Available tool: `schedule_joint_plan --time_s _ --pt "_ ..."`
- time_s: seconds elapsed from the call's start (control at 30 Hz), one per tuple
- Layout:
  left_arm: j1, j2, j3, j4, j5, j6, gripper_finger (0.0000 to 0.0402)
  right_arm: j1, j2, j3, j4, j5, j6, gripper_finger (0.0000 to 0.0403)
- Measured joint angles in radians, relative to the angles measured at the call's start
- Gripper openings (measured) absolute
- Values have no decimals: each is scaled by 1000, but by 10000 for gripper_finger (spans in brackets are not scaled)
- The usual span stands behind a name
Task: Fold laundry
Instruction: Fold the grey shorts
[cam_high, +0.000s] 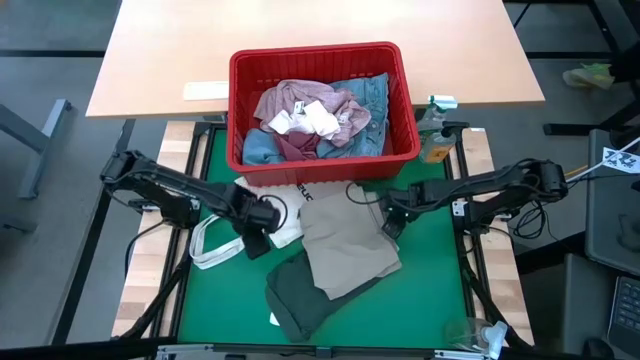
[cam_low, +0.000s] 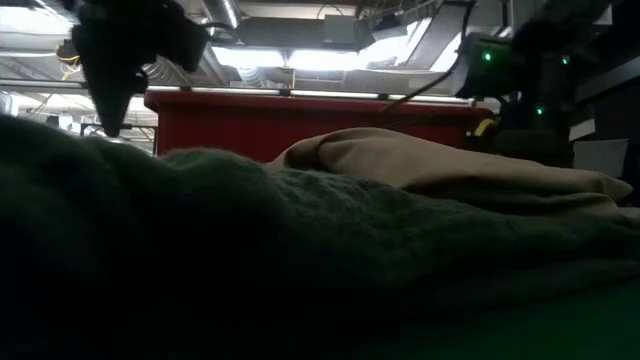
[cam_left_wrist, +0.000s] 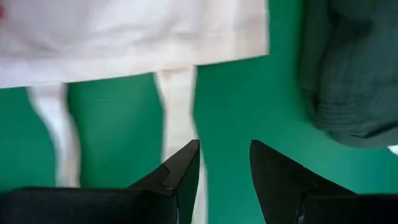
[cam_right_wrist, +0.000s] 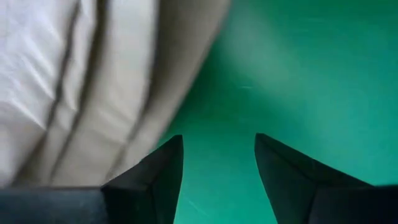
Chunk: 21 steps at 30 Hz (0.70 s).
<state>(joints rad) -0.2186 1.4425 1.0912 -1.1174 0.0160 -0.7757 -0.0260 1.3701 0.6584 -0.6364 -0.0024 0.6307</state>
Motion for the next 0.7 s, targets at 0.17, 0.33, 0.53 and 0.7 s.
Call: schedule_joint_plan --time_s 0.17,0.33,0.53,0.7 --pt "-72 2 -119 258 20 -128 135 -1 -4 -94 206 -98 -2 198" --pt "-106 3 -264 691 17 -239 135 -1 -4 -105 231 -110 1 198" --pt "-104 3 -370 1073 -127 -296 135 -1 -2 -107 269 -120 36 198" --pt "-102 3 -380 1113 -237 -314 135 -1 -2 -107 279 -122 56 198"
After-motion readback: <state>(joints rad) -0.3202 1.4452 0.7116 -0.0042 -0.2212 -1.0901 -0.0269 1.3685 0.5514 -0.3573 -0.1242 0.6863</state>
